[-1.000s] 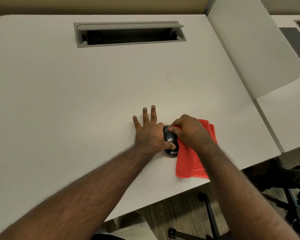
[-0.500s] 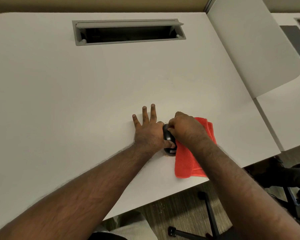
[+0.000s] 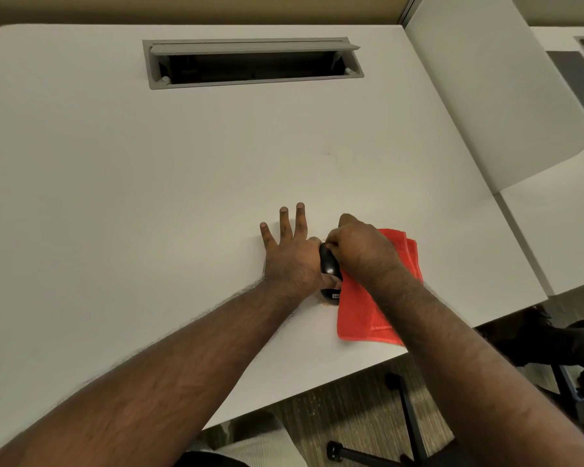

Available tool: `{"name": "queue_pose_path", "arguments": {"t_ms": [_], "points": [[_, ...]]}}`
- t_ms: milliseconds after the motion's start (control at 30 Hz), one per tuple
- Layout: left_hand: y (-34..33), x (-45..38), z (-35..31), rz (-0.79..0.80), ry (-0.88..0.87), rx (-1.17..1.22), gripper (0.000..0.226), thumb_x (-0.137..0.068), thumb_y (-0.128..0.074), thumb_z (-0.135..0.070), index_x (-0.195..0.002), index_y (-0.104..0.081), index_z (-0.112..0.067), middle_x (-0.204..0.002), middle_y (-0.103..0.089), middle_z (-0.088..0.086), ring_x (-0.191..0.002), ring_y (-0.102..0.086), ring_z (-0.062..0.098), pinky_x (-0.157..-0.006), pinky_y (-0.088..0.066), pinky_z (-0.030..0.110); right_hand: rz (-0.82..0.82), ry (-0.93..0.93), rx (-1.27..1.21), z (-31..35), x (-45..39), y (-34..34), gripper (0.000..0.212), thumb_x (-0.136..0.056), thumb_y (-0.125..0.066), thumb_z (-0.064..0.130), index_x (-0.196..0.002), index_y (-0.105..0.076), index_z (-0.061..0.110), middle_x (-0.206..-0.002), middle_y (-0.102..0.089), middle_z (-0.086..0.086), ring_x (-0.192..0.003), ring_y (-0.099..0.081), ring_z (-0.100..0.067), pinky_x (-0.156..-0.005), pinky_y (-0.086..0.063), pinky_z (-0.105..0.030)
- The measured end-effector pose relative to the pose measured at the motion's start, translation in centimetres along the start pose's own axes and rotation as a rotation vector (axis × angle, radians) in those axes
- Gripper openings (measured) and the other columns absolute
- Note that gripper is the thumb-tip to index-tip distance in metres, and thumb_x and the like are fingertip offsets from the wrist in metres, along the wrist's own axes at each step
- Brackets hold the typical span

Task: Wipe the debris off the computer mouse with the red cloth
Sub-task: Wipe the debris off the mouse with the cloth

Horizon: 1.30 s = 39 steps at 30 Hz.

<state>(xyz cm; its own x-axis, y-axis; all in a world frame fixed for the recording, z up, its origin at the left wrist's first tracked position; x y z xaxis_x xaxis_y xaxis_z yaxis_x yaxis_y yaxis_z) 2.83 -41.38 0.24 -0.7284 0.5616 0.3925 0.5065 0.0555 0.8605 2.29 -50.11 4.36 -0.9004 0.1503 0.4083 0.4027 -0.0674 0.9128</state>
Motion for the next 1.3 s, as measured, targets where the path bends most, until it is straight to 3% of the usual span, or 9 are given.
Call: {"name": "queue_pose_path", "arguments": {"t_ms": [233,433,633,767,867,1067,1300], "points": [[-0.1,0.0,0.1,0.012,0.010,-0.006,0.083,-0.072,-0.063,-0.077,-0.137,-0.052,-0.026,-0.163,0.023,0.012,-0.148,0.024,0.038,-0.114,0.008,0.069,0.077,0.036,0.059,0.0,0.5,-0.5,0.018,-0.090,-0.061,0.022,-0.105,-0.071,0.027,-0.101,-0.052,-0.003,-0.085,-0.060,-0.021,-0.078,-0.056,-0.036],[-0.1,0.0,0.0,0.014,-0.001,-0.002,0.083,-0.072,-0.062,-0.078,-0.135,-0.054,-0.025,-0.163,0.023,0.011,-0.148,0.023,0.038,-0.114,0.006,0.069,-0.016,-0.076,-0.140,-1.1,-0.2,-0.2,0.024,-0.095,-0.052,0.027,-0.105,-0.072,0.019,-0.109,-0.055,-0.004,-0.092,-0.061,-0.023,-0.082,-0.054,-0.038],[-0.2,0.2,0.1,0.019,0.006,-0.003,0.084,-0.072,-0.063,-0.078,-0.137,-0.052,-0.026,-0.163,0.024,0.012,-0.147,0.024,0.038,-0.114,0.006,0.070,0.032,-0.105,-0.233,-1.6,-0.4,-0.2,0.023,-0.094,-0.055,0.024,-0.107,-0.073,0.017,-0.113,-0.057,-0.006,-0.101,-0.060,-0.022,-0.090,-0.051,-0.037],[-0.1,0.2,0.0,0.011,0.009,-0.009,0.084,-0.073,-0.064,-0.076,-0.138,-0.051,-0.025,-0.163,0.024,0.012,-0.147,0.024,0.038,-0.114,0.006,0.069,0.077,-0.091,-0.233,-2.0,1.2,-0.2,0.019,-0.090,-0.060,0.019,-0.100,-0.075,0.015,-0.106,-0.066,-0.006,-0.097,-0.061,-0.019,-0.085,-0.049,-0.030],[-0.1,0.2,-0.1,0.014,0.007,-0.024,0.085,-0.074,-0.063,-0.076,-0.140,-0.050,-0.024,-0.163,0.024,0.012,-0.148,0.023,0.038,-0.114,0.006,0.069,0.061,-0.096,-0.253,-2.0,1.9,-0.2,0.017,-0.089,-0.061,0.020,-0.097,-0.076,0.017,-0.104,-0.065,-0.005,-0.093,-0.061,-0.019,-0.083,-0.051,-0.032],[-0.1,0.1,-0.1,0.014,-0.006,-0.013,0.087,-0.073,-0.063,-0.077,-0.140,-0.050,-0.025,-0.163,0.022,0.012,-0.148,0.023,0.038,-0.114,0.004,0.070,-0.002,-0.206,-0.293,-2.7,0.5,0.2,0.025,-0.094,-0.055,0.022,-0.109,-0.073,0.014,-0.115,-0.059,-0.008,-0.102,-0.060,-0.023,-0.089,-0.049,-0.032],[-0.3,0.1,0.1,0.006,-0.003,-0.024,0.087,-0.073,-0.061,-0.078,-0.141,-0.049,-0.024,-0.163,0.023,0.012,-0.148,0.022,0.039,-0.114,0.004,0.070,0.162,-0.164,-0.211,-2.3,0.9,-0.2,0.023,-0.092,-0.059,0.022,-0.106,-0.074,0.013,-0.109,-0.071,-0.006,-0.101,-0.064,-0.021,-0.091,-0.051,-0.032]]}}
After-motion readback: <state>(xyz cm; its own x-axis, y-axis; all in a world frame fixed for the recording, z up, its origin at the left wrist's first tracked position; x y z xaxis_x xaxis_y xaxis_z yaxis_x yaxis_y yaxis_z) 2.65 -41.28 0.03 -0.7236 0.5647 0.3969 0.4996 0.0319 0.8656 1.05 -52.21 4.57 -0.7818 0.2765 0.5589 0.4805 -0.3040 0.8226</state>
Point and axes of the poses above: each hand's wrist, its own x-axis away from the middle knuckle, its own y-axis out of the back of the hand, z = x × y, the point moved 9 cm from there along -x, towards the middle knuckle
